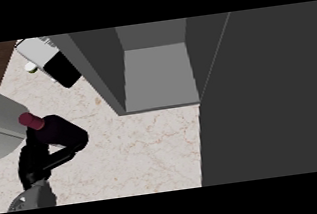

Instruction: Pick up the wine, place it into the cabinet and close the cabinet

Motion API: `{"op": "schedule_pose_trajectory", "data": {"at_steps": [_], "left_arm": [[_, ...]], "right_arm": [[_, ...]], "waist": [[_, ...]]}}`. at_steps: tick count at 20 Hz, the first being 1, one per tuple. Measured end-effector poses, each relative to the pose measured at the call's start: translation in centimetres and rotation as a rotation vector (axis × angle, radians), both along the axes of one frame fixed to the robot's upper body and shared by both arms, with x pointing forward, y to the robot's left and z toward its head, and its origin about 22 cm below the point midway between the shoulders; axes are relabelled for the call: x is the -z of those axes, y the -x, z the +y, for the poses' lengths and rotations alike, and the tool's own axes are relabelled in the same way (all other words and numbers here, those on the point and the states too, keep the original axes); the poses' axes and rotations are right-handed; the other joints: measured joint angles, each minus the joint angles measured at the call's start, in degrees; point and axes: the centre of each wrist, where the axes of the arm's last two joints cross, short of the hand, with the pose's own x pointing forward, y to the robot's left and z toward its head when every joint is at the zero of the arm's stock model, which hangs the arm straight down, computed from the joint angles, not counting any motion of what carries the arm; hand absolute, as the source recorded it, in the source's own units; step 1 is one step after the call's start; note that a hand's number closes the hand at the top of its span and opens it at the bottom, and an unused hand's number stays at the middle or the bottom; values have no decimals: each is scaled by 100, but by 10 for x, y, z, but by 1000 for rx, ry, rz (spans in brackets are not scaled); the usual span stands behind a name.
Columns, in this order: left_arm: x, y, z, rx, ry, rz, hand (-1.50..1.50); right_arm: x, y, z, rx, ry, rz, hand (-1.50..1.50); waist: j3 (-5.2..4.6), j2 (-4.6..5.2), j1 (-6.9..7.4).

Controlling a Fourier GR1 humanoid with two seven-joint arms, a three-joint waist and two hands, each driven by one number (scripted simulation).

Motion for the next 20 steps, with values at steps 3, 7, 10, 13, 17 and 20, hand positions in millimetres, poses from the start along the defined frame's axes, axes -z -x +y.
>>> {"op": "schedule_pose_trajectory", "data": {"at_steps": [3,7,10,13,17,20], "left_arm": [[12,3,-5,-23,38,-17,-150],[17,0,-5,-43,94,-44,-150],[25,3,-7,-65,143,-66,-150],[30,-1,-11,-92,194,-95,-150],[31,-6,-10,-91,231,-125,-150],[32,-10,-8,-89,251,-134,-150]], "right_arm": [[0,-1,1,-3,-2,-2,-150],[-3,-3,0,8,1,-4,-150],[-4,-4,0,12,4,-13,-150],[-4,-4,-2,14,11,-13,-150],[-5,-4,1,7,4,2,-150],[-4,-3,0,12,13,4,-150]], "waist": [[-1,3,7],[-2,4,18],[-2,4,11],[-2,5,0],[-3,3,7],[-1,5,-8]]}}
